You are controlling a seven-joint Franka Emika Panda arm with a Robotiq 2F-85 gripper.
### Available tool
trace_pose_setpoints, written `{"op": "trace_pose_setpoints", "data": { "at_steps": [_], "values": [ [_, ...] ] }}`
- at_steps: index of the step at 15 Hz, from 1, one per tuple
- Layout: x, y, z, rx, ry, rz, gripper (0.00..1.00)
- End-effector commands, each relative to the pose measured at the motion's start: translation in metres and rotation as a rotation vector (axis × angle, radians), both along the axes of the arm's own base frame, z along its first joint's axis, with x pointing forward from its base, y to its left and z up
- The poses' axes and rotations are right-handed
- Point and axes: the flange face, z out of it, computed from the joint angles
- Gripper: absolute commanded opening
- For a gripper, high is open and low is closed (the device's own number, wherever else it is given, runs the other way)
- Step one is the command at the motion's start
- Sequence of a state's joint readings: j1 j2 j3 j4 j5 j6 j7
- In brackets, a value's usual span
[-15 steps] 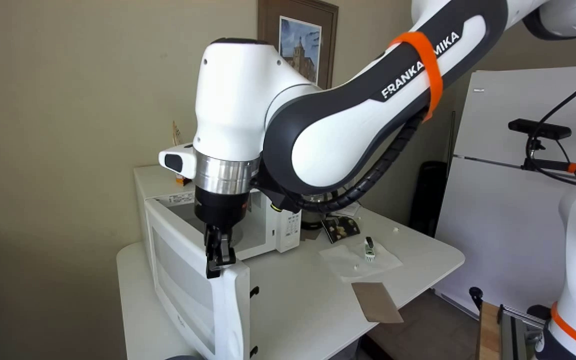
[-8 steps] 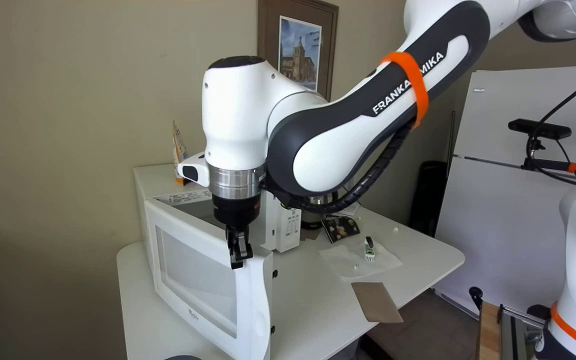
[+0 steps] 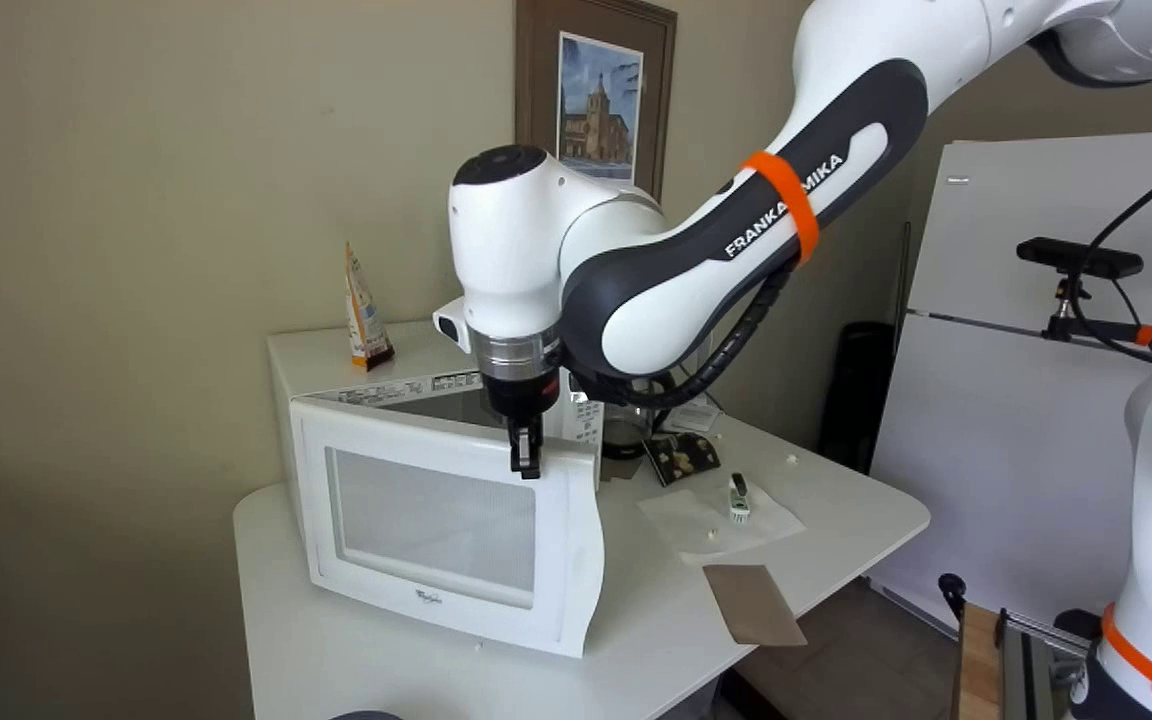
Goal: Close the microwave
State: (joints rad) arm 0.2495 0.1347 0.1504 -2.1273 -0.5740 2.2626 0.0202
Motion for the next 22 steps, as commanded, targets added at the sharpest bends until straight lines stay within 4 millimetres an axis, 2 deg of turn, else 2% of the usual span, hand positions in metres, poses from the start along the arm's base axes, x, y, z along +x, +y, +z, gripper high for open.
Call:
{"op": "trace_pose_setpoints", "data": {
  "at_steps": [1,5,6,8,13,22],
  "values": [
    [0.008,-0.033,-0.007,-0.048,-0.058,-0.093,0.00],
    [0.020,-0.068,-0.009,-0.093,-0.115,-0.164,0.00],
    [0.019,-0.058,-0.003,-0.069,-0.081,-0.142,0.00],
    [0.021,-0.063,-0.002,-0.073,-0.084,-0.149,0.01],
    [0.021,-0.058,-0.001,-0.071,-0.086,-0.141,0.01],
    [0.064,-0.102,-0.013,-0.094,-0.146,-0.174,0.00]
  ]
}}
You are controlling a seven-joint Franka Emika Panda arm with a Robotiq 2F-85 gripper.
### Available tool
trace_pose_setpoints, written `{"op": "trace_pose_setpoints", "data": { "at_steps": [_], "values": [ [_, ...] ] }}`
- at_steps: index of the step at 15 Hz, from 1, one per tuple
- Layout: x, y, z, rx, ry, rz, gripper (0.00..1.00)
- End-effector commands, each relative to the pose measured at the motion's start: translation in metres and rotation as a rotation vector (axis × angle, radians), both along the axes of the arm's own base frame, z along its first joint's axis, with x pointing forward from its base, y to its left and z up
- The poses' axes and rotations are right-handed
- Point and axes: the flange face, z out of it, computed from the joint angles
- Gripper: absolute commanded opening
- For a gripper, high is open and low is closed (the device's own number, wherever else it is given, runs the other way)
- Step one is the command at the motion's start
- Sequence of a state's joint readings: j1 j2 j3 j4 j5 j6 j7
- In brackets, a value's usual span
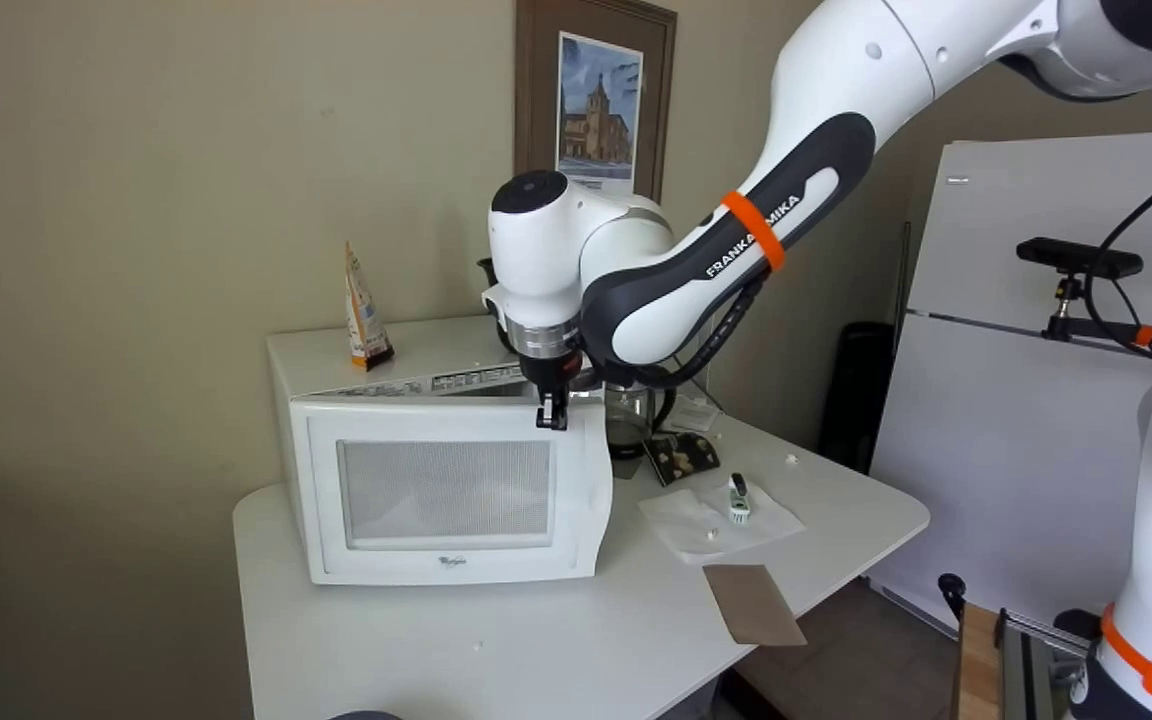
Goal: Close the microwave
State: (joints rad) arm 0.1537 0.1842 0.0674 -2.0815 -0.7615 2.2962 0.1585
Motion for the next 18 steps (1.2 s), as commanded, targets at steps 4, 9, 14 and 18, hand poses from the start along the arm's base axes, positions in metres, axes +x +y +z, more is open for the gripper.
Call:
{"op": "trace_pose_setpoints", "data": {
  "at_steps": [4,9,14,18],
  "values": [
    [0.050,-0.032,-0.016,0.020,-0.119,-0.016,0.00],
    [0.096,-0.076,-0.024,0.086,-0.289,-0.060,0.00],
    [0.124,-0.111,-0.030,0.106,-0.386,-0.127,0.00],
    [0.111,-0.105,-0.036,0.170,-0.298,-0.190,0.00]
  ]
}}
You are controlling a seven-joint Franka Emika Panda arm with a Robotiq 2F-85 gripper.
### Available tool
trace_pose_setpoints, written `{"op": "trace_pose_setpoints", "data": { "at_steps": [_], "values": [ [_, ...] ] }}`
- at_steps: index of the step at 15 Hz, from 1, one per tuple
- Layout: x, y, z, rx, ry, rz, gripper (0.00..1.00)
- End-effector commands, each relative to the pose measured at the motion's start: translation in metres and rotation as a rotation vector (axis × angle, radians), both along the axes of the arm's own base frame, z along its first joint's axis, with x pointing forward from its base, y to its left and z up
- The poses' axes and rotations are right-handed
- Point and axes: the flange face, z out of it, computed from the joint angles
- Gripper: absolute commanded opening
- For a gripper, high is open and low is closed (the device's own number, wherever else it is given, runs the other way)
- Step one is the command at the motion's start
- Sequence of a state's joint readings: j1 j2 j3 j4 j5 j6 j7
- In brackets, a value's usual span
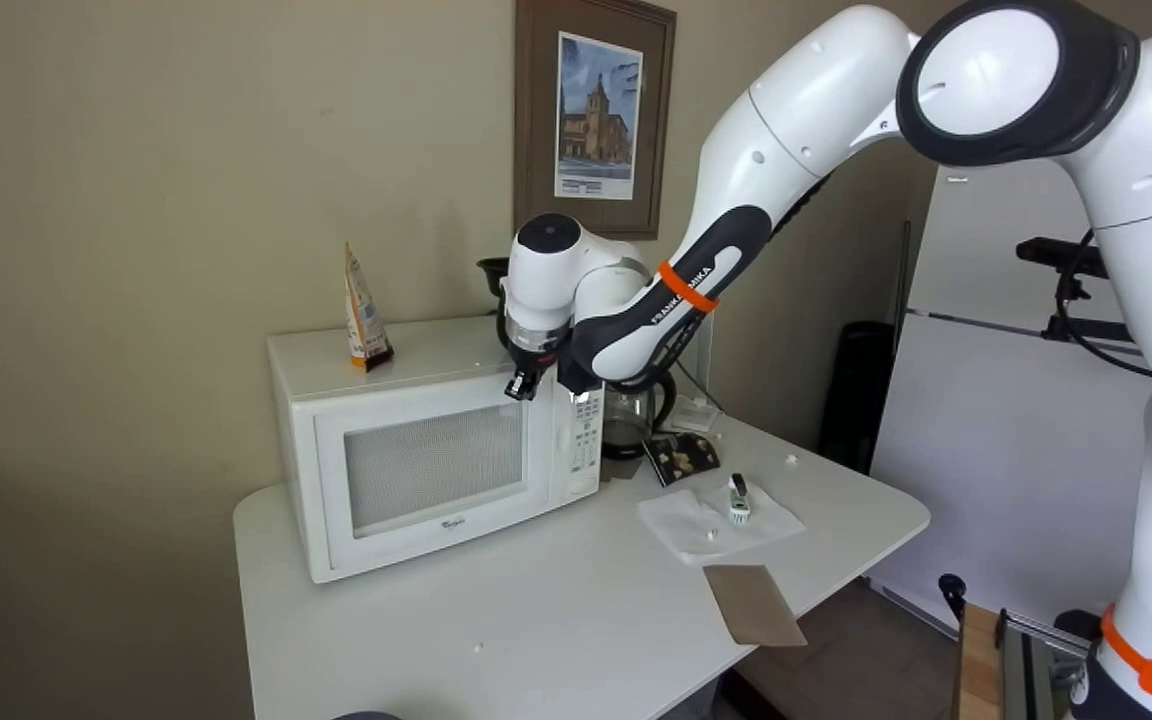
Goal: Close the microwave
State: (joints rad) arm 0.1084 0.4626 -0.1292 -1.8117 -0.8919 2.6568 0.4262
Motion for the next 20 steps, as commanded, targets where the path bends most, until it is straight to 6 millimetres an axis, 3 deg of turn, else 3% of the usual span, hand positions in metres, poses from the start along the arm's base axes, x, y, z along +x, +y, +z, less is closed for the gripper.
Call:
{"op": "trace_pose_setpoints", "data": {
  "at_steps": [1,6,8,14,16,18,20],
  "values": [
    [-0.004,-0.004,-0.010,0.101,0.113,-0.026,0.00],
    [-0.048,0.005,0.016,0.263,0.346,-0.018,0.00],
    [-0.067,-0.005,0.034,0.292,0.426,-0.130,0.28],
    [-0.134,-0.046,0.087,0.409,0.536,-0.371,0.71],
    [-0.152,-0.063,0.087,0.507,0.470,-0.408,0.87],
    [-0.175,-0.081,0.074,0.570,0.423,-0.488,1.00],
    [-0.198,-0.100,0.055,0.574,0.355,-0.588,1.00]
  ]
}}
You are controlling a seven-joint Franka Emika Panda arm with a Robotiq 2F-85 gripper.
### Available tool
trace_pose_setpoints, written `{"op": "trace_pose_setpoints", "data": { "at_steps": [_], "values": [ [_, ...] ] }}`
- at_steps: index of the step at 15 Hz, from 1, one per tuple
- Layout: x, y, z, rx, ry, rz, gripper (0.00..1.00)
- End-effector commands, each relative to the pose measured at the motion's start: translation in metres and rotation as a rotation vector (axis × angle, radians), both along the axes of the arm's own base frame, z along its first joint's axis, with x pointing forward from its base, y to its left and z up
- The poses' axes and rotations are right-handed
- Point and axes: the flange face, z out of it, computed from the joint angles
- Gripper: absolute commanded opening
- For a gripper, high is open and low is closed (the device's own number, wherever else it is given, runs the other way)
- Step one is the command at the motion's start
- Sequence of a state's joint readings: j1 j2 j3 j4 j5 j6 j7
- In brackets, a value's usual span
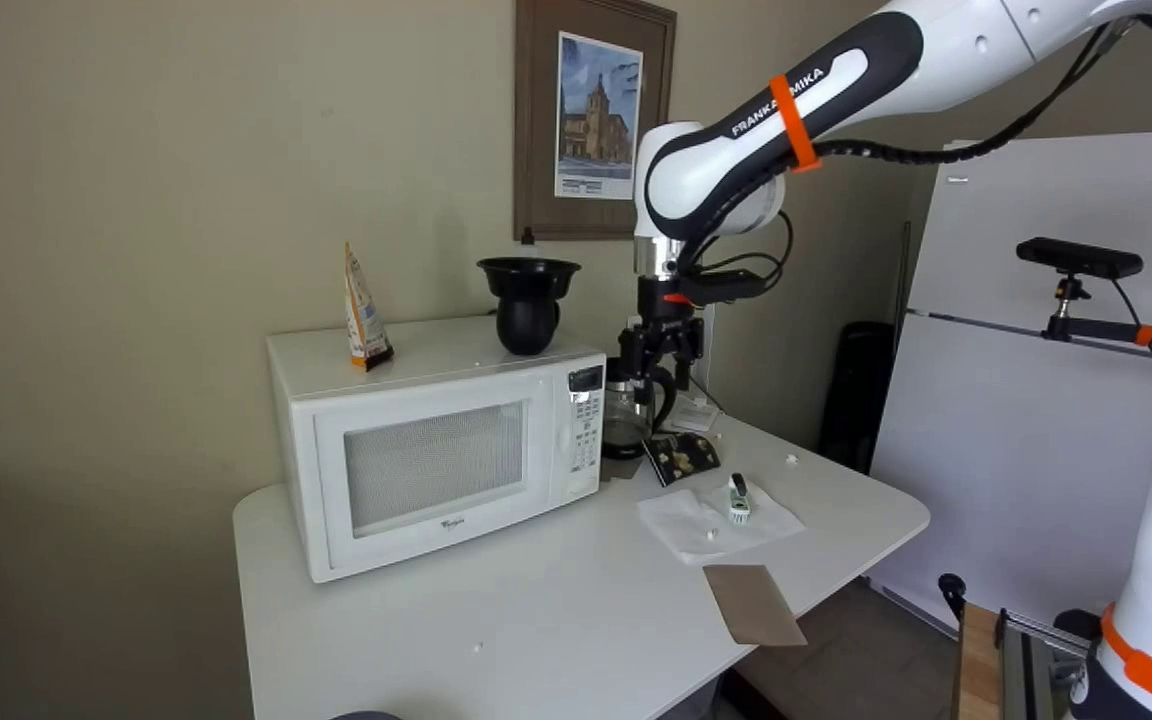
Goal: Close the microwave
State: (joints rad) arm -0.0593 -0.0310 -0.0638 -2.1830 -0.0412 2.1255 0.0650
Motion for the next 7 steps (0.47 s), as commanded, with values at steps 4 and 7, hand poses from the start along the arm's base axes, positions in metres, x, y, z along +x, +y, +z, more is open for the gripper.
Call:
{"op": "trace_pose_setpoints", "data": {
  "at_steps": [4,7],
  "values": [
    [-0.039,-0.033,-0.038,-0.004,-0.076,-0.159,1.00],
    [-0.034,-0.031,-0.032,-0.005,-0.084,-0.152,1.00]
  ]
}}
